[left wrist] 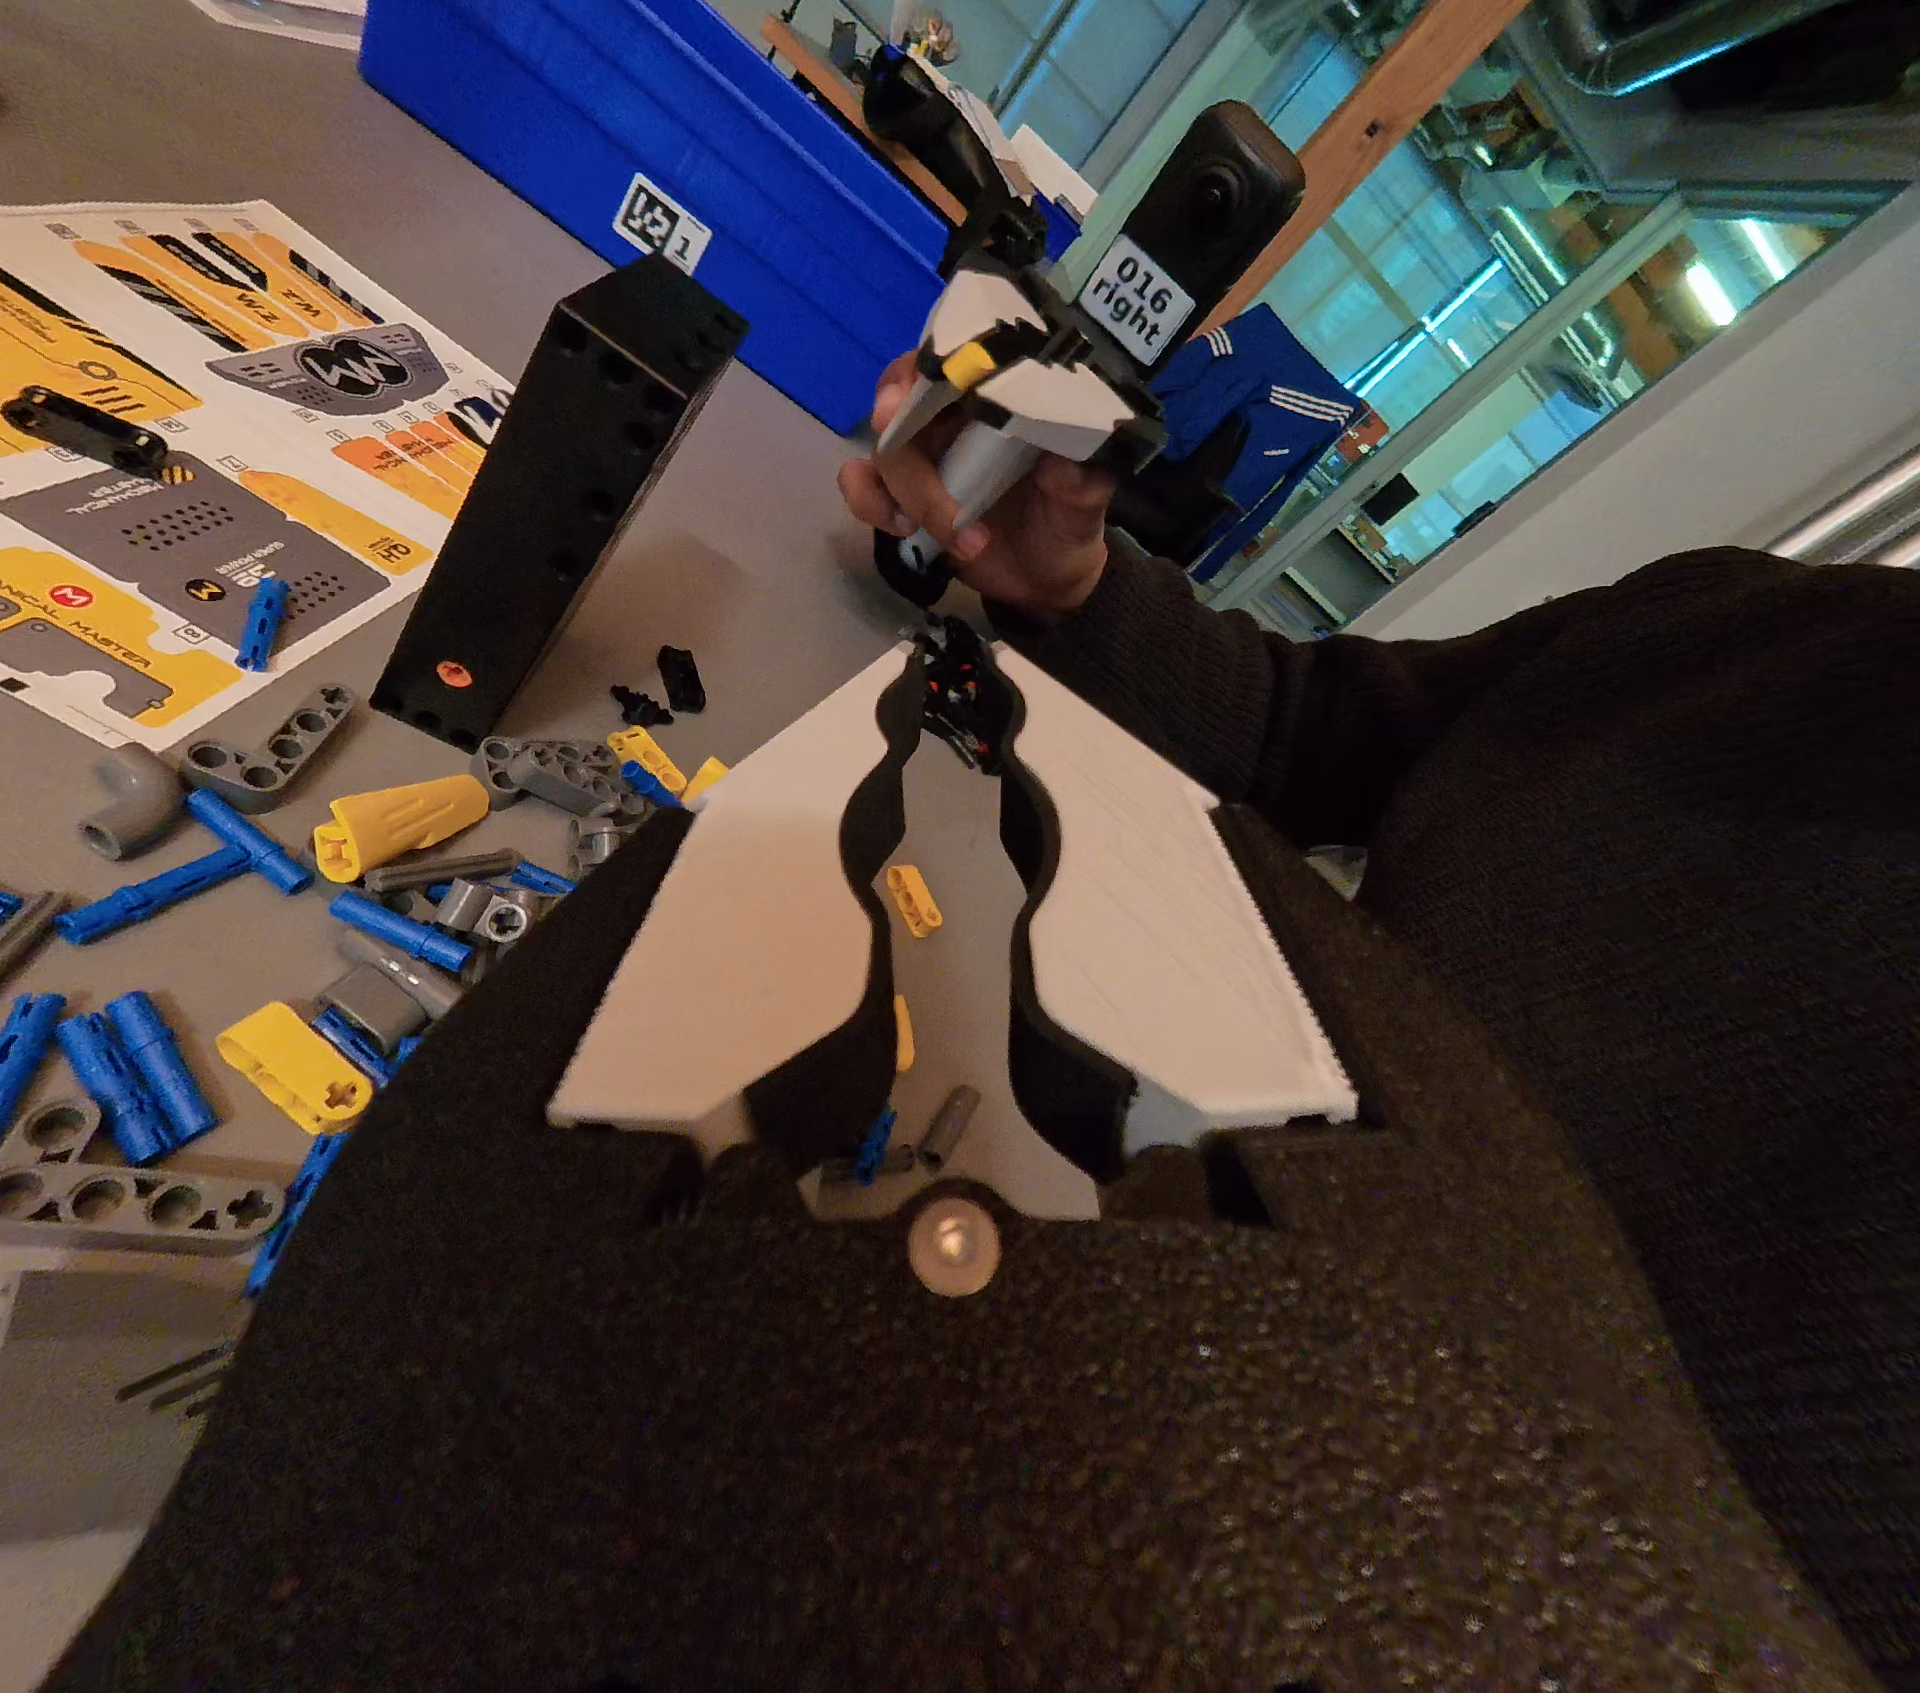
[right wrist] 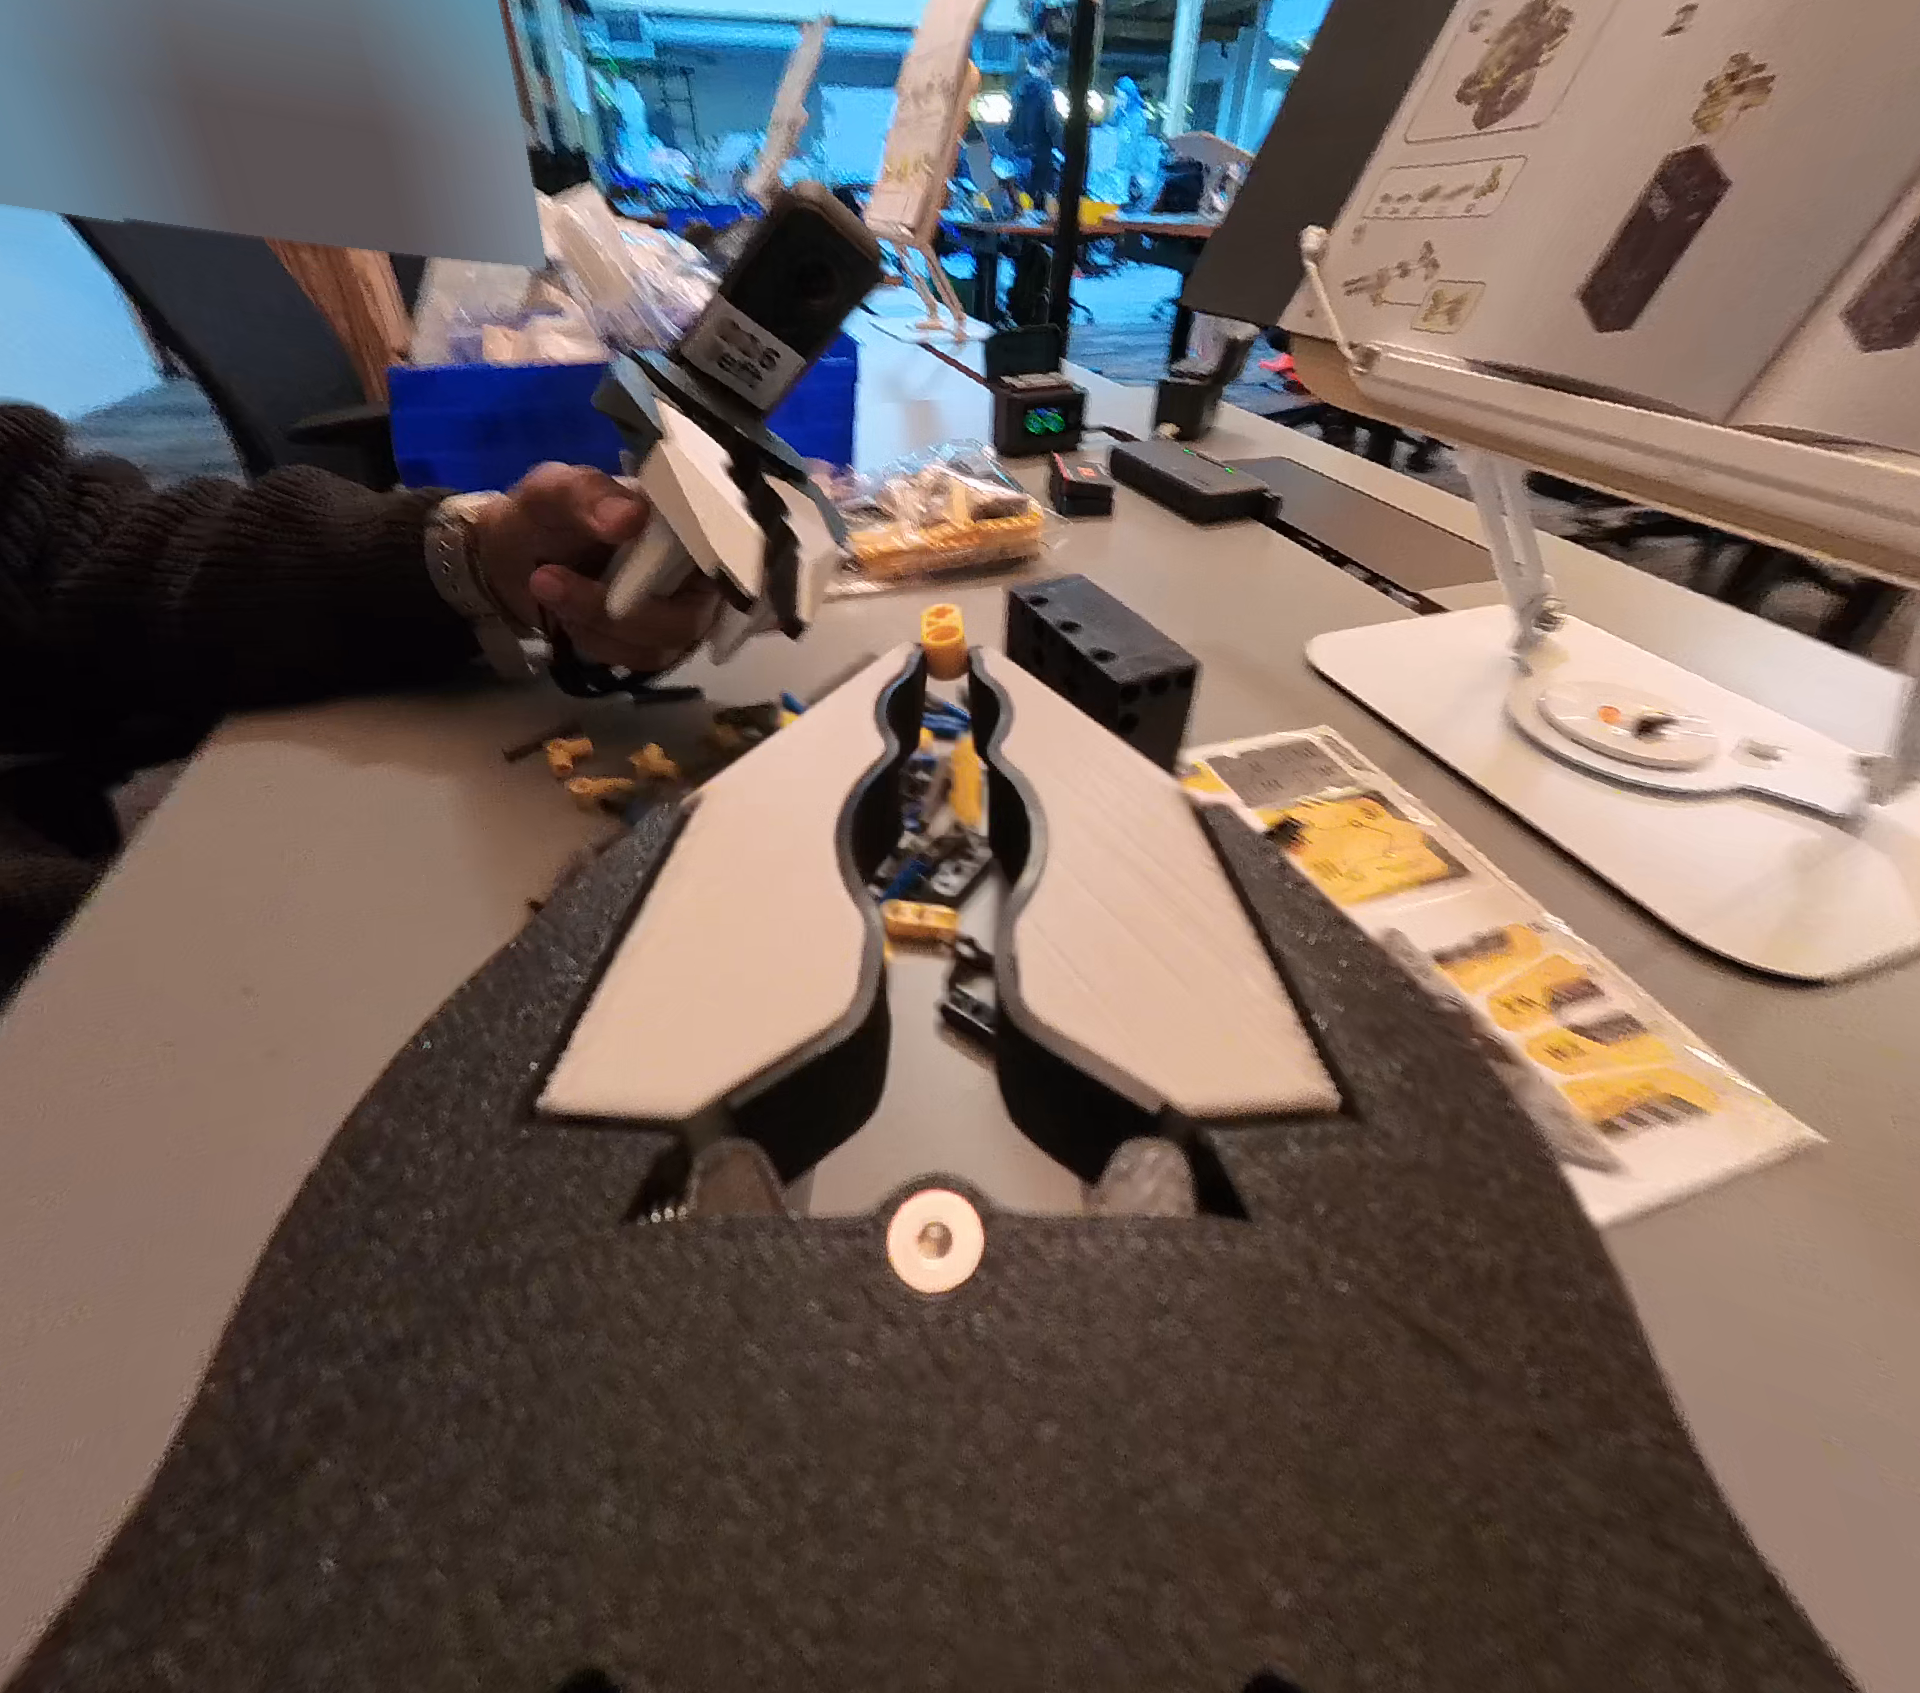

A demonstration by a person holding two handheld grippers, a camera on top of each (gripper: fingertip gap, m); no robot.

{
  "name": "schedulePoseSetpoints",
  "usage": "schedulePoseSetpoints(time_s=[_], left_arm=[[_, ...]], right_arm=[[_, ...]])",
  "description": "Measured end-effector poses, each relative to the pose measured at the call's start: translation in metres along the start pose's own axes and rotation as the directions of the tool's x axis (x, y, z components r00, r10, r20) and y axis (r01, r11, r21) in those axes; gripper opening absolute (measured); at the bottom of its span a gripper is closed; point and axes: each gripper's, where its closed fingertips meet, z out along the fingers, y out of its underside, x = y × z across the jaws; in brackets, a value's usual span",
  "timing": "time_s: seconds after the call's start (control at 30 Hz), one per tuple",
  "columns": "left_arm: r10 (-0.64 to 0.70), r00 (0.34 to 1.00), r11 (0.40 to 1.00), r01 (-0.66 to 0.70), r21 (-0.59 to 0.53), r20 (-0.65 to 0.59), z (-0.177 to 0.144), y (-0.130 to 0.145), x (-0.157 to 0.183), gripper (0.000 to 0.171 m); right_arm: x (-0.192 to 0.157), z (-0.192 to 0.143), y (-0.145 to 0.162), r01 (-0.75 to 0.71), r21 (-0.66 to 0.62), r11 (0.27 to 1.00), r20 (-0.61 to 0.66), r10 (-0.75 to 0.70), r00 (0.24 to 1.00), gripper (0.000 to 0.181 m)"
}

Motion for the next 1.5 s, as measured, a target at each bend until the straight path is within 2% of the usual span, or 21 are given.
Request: schedulePoseSetpoints(time_s=[0.1, 0.17, 0.23, 0.3, 0.37, 0.47, 0.6, 0.87, 1.27, 1.5], left_arm=[[0.025, 0.999, 1.0, -0.025, 0.015, 0.022, -0.005, -0.005, -0.001, 0.009], [0.038, 0.999, 0.998, -0.039, 0.05, 0.032, -0.011, -0.013, 0.0, 0.009], [0.038, 0.999, 0.994, -0.042, 0.097, 0.037, -0.019, -0.022, 0.0, 0.009], [0.027, 0.999, 0.99, -0.032, 0.136, 0.04, -0.027, -0.03, -0.001, 0.009], [0.014, 0.999, 0.987, -0.021, 0.161, 0.044, -0.033, -0.035, -0.004, 0.009], [0.006, 0.999, 0.983, -0.016, 0.185, 0.05, -0.038, -0.039, -0.006, 0.009], [0.0, 0.999, 0.983, -0.008, 0.185, 0.044, -0.037, -0.038, -0.006, 0.009], [0.006, 0.999, 0.989, -0.013, 0.146, 0.05, -0.031, -0.031, -0.007, 0.009], [-0.008, 1.0, 0.993, 0.005, 0.114, 0.019, -0.023, -0.024, -0.001, 0.009], [0.04, 0.998, 0.989, -0.047, 0.137, 0.056, -0.027, -0.031, 0.0, 0.009]], right_arm=[[0.015, -0.011, -0.006, 0.001, 0.015, 1.0, -0.055, -0.001, 0.998, 0.007], [0.022, -0.025, -0.026, -0.126, 0.148, 0.981, -0.013, 0.129, 0.992, 0.006], [0.029, -0.036, -0.035, -0.224, 0.2, 0.954, 0.035, 0.222, 0.974, 0.006], [0.035, -0.036, -0.018, -0.206, 0.089, 0.975, -0.002, 0.207, 0.978, 0.006], [0.037, -0.032, 0.019, -0.121, -0.142, 0.982, -0.053, 0.115, 0.992, 0.006], [0.027, -0.033, 0.074, 0.011, -0.437, 0.899, -0.007, -0.016, 1.0, 0.007], [0.002, -0.028, 0.093, -0.036, -0.491, 0.871, 0.106, 0.101, 0.989, 0.007], [0.006, -0.039, 0.122, 0.012, -0.63, 0.776, 0.097, 0.064, 0.993, 0.007], [0.009, -0.046, 0.123, 0.038, -0.63, 0.776, 0.113, 0.043, 0.993, 0.008], [0.007, -0.035, 0.085, -0.001, -0.445, 0.896, 0.125, 0.063, 0.99, 0.009]])
